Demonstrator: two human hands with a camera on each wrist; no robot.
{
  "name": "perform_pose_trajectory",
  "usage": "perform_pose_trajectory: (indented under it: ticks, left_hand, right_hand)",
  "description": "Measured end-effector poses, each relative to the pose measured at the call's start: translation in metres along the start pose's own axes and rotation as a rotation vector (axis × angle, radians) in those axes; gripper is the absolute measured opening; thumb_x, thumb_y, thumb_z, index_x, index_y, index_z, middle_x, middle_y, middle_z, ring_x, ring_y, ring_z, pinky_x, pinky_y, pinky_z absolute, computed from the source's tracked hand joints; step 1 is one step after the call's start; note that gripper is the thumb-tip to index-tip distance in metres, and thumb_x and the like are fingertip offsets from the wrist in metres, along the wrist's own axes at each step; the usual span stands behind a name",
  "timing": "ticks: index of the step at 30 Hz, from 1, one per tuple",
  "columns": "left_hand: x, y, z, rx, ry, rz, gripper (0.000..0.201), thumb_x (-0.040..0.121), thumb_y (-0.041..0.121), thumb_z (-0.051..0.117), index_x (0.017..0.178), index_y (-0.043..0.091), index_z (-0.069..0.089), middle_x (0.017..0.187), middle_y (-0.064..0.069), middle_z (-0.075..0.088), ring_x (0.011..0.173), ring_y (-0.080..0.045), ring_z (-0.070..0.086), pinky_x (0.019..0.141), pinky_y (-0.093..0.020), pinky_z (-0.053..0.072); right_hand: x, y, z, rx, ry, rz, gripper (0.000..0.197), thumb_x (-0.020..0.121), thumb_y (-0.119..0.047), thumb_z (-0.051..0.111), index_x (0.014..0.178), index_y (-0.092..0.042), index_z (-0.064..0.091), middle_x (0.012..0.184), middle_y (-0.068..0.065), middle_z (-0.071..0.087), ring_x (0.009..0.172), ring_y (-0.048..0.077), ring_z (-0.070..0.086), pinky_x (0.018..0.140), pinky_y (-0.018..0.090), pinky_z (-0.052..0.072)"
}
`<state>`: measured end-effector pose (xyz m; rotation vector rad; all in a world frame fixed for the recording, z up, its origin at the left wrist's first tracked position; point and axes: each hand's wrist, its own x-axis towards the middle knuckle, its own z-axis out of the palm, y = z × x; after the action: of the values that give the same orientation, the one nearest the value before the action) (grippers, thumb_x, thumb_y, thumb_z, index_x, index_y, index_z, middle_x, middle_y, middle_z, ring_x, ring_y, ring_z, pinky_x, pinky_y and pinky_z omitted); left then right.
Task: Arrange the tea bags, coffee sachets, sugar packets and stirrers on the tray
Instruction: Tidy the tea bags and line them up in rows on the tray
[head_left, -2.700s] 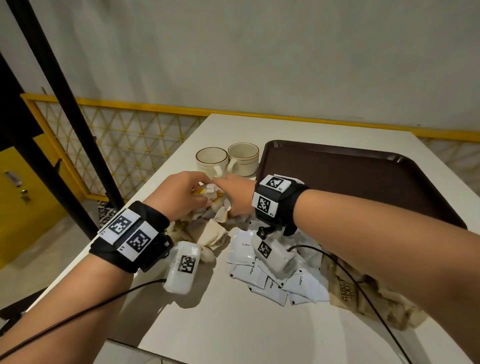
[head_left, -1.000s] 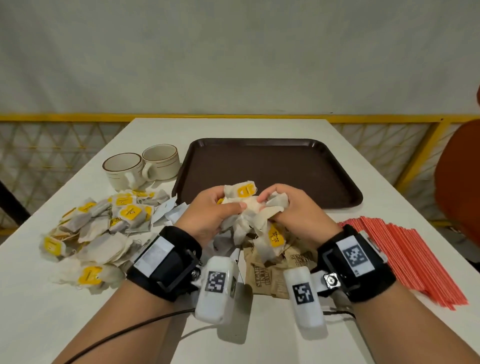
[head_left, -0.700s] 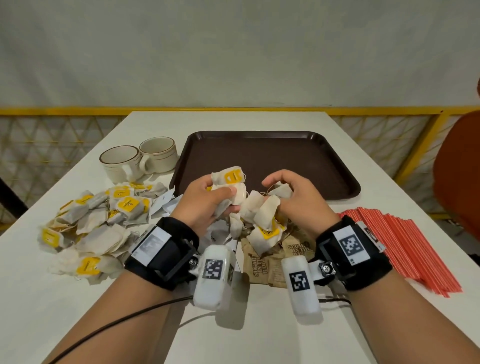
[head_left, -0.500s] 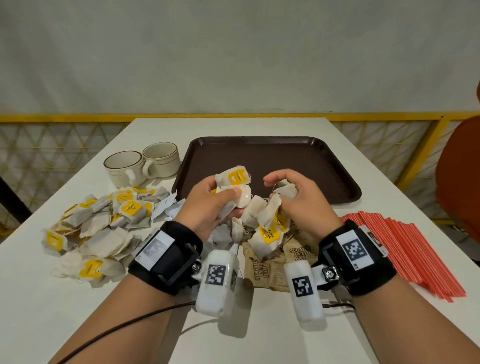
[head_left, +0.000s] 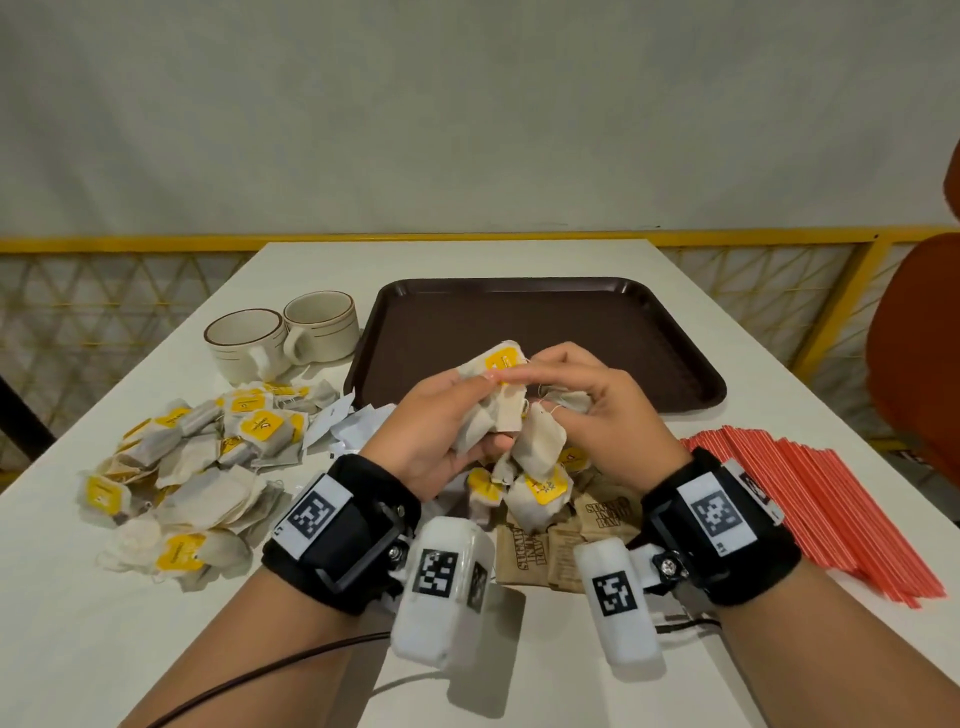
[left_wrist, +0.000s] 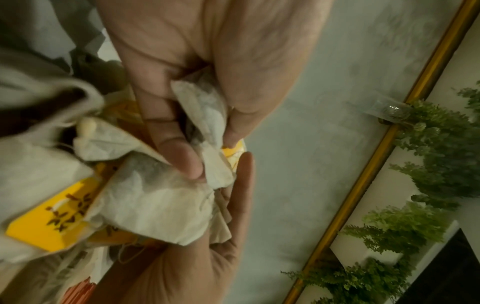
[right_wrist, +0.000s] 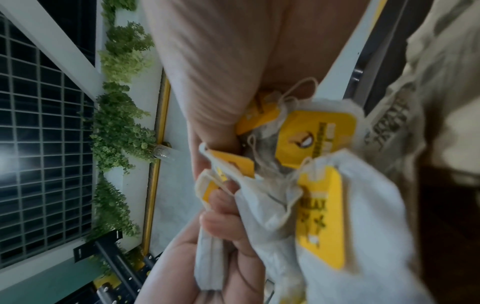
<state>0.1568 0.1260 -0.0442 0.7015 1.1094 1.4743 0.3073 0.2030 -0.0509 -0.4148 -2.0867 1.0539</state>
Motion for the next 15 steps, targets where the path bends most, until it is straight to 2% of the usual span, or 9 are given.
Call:
perform_pose_trajectory:
  ticks: [4,6,8,10,12,15]
  left_hand:
    - [0.0002,0.0005,0.0001,0.0,0.001,-0.007,0.02,0.098,0.022,0.049,0.094,0.009,0.063,0.074,-0.008,0.069,0.058,-0.014,0.064,0.046,-0.021,0.052]
    - [0.0,0.0001,0.0003,-0.009,0.008,-0.004,0.021,0.098,0.023,0.047,0.093,0.007,0.061,0.073,-0.01,0.069,0.057,-0.016,0.065,0.047,-0.022,0.053]
    - [-0.0002,-0.0004,0.0009,-0.031,0.012,0.021,0.02,0.098,0.019,0.047,0.094,0.007,0.061,0.076,-0.011,0.069,0.063,-0.018,0.067,0.053,-0.025,0.057]
    - [0.0013,-0.0016,0.0003,-0.051,0.025,0.076,0.018,0.097,0.014,0.048,0.093,0.007,0.064,0.083,-0.013,0.07,0.074,-0.02,0.069,0.066,-0.029,0.059]
    - [0.0032,-0.0026,-0.0011,-0.039,0.044,0.125,0.017,0.095,0.013,0.051,0.092,0.008,0.067,0.092,-0.016,0.069,0.082,-0.023,0.067,0.074,-0.033,0.057]
    - [0.0066,-0.0033,-0.0044,-0.005,0.089,0.186,0.014,0.092,0.014,0.055,0.092,0.01,0.069,0.093,-0.015,0.069,0.084,-0.024,0.066,0.074,-0.036,0.056]
  right_hand:
    - [0.0005,0.0006,0.0001,0.028,0.019,0.018,0.032,0.084,0.008,0.061,0.089,-0.022,0.074,0.097,-0.002,0.056,0.097,0.006,0.057,0.09,0.017,0.043]
    - [0.0011,0.0021,0.0001,0.023,0.045,0.034,0.029,0.085,0.005,0.063,0.084,-0.022,0.072,0.098,-0.003,0.057,0.098,0.006,0.057,0.09,0.016,0.041]
    - [0.0014,0.002,0.0016,0.028,0.07,0.037,0.028,0.085,0.005,0.063,0.082,-0.022,0.071,0.098,-0.003,0.061,0.097,0.006,0.059,0.088,0.015,0.042]
    - [0.0018,0.0007,0.0028,0.104,0.095,0.082,0.025,0.085,0.005,0.062,0.082,-0.018,0.07,0.096,-0.003,0.066,0.091,0.008,0.062,0.082,0.019,0.048]
    - [0.0019,-0.0018,0.0039,0.209,0.124,0.157,0.02,0.087,0.003,0.061,0.081,-0.016,0.068,0.088,-0.003,0.068,0.079,0.009,0.062,0.07,0.023,0.052]
    - [0.0024,-0.0025,0.0019,0.223,0.156,0.196,0.017,0.088,0.0,0.063,0.081,-0.016,0.067,0.076,-0.009,0.067,0.069,0.004,0.06,0.06,0.019,0.05]
